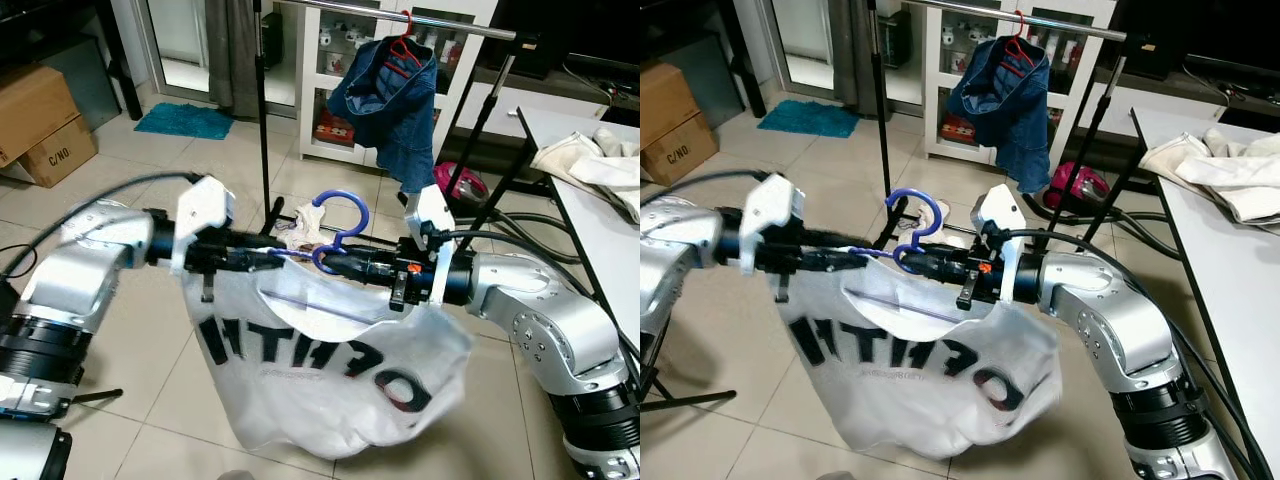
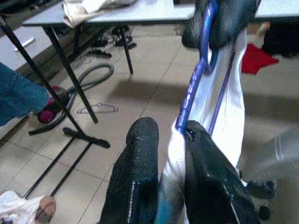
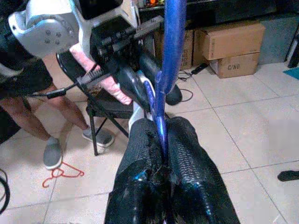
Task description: Hang hanger
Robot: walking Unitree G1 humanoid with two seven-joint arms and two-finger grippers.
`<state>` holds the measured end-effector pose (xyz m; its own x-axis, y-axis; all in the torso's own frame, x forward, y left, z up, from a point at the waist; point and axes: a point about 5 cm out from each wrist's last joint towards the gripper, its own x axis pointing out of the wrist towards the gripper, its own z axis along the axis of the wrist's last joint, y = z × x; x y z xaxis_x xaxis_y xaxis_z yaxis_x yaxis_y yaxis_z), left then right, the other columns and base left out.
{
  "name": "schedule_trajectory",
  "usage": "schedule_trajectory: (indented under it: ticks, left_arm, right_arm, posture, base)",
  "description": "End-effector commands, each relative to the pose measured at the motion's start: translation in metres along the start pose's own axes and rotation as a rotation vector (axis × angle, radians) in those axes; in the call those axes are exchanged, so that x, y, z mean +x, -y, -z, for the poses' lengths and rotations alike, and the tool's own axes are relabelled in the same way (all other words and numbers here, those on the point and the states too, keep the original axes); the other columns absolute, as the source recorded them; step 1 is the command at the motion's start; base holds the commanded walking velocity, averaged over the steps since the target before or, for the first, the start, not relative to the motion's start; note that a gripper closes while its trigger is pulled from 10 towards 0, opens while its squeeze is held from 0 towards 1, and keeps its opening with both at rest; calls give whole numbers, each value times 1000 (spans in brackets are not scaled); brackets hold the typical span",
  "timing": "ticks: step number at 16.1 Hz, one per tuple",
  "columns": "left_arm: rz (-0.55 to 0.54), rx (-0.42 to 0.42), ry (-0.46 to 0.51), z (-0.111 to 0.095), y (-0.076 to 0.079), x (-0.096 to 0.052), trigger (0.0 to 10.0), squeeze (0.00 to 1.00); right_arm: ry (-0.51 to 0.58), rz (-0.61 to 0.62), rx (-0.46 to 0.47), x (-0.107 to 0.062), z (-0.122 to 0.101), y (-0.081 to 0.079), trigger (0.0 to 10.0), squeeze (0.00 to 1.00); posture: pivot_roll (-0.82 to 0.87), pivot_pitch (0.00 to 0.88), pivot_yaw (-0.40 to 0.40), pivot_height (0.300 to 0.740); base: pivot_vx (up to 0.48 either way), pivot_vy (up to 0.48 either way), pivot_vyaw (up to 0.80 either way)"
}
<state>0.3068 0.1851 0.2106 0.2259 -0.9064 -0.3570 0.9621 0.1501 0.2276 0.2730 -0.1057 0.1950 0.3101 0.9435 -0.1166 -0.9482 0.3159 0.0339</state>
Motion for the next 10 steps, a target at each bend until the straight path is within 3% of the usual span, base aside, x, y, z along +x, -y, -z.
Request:
schedule_trajectory:
  ticks: [1, 2, 4, 6, 8, 10]
  left_arm:
    - [-27, 43, 54, -17, -4, -9, 10000, 1000]
    - [11, 24, 59, -21, 2, -14, 10000, 0]
    - [54, -4, 41, -20, 9, -20, 10000, 0]
    - [24, -22, 64, -20, 9, -24, 10000, 0]
    - [-114, 18, 121, -24, 3, -28, 10000, 0]
    - [-323, -79, 120, -16, -4, -33, 10000, 0]
  right_arm:
    - [-33, -3, -6, -3, 4, -1, 0, 0]
    - [-62, 19, -6, -7, 8, 2, 0, 0]
    - [-73, 36, 0, -11, 10, 5, 0, 0]
    - [-85, 44, -7, -13, 14, 5, 0, 0]
    - [-96, 67, -2, -13, 20, 3, 0, 0]
    - [-110, 238, 40, -12, 33, 11, 0, 0]
  posture:
    - [65, 0, -36, 740]
    - [68, 0, -36, 740]
    - [74, 0, -39, 740]
    - [78, 0, -42, 740]
    - [79, 0, -42, 740]
    - [73, 0, -33, 740]
  base:
    - [0, 0, 0]
    - [0, 0, 0]
    - [0, 0, 0]
    - [0, 0, 0]
    - [0, 0, 0]
    - [0, 0, 0]
